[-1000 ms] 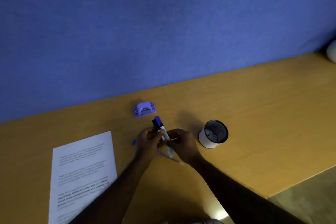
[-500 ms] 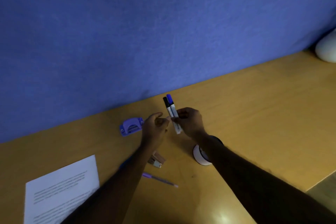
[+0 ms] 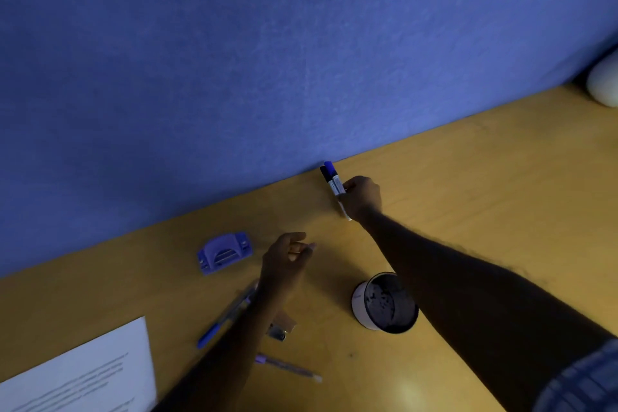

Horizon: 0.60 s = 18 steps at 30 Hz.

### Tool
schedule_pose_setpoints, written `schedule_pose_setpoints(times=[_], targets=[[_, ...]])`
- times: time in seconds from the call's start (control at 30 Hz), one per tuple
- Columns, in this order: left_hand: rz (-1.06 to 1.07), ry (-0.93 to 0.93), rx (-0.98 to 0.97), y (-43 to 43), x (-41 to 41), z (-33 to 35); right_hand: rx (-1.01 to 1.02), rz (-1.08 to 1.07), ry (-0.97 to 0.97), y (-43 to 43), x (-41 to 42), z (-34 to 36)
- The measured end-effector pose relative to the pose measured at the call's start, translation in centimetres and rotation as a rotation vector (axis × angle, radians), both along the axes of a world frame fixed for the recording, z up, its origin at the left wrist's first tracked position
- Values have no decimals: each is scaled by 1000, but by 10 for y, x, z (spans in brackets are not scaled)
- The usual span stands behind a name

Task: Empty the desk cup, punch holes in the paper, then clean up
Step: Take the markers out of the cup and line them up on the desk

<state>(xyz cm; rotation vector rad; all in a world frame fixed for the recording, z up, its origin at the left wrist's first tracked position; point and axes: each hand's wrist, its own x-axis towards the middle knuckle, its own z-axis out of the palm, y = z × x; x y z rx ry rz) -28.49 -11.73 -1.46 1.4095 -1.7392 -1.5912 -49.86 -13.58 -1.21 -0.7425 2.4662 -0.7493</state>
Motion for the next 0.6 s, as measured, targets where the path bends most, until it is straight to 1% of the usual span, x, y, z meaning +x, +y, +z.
schedule_pose_setpoints(times=[0.13,0.3,0.43,0.6], targets=[[-7,0,5,-1,-4,-3,37,25,64,-6,-2,-8],[-30,-19,-10,-1,-5,-4,33,60,143,-10,-1,-14],[-39,-29,-1,-1,-3,-5,27,63,167,-9,-3,-12],[-25,-27,-8,1,-2,-7,-13,17,178,-6,-11,-11]])
